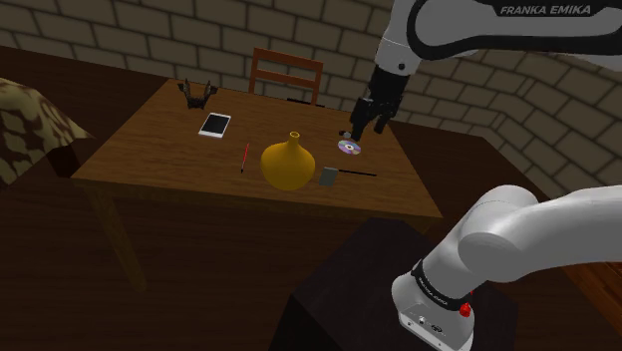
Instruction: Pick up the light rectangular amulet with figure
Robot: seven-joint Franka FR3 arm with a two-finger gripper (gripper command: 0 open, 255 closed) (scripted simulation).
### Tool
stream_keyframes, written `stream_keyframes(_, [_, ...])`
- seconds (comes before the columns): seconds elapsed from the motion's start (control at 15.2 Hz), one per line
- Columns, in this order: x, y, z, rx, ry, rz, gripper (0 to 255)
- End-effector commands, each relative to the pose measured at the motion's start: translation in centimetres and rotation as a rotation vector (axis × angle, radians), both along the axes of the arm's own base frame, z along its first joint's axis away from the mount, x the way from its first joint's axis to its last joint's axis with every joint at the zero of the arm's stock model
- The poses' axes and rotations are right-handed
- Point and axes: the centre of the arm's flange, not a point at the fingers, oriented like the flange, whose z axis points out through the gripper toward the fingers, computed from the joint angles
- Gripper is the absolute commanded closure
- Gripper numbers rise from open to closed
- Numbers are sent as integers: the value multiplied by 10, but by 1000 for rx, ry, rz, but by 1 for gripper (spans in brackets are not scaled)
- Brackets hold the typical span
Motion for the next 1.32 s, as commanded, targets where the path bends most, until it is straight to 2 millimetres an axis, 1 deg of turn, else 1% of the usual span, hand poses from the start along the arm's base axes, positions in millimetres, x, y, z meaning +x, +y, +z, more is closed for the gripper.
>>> stream_keyframes(0.0, [10,-7,-22,-2,-4,-10,0])
stream_keyframes(1.06, [94,-78,-201,-12,-16,-92,0])
stream_keyframes(1.12, [98,-81,-209,-12,-17,-96,0])
stream_keyframes(1.25, [98,-81,-220,-12,-16,-96,0])
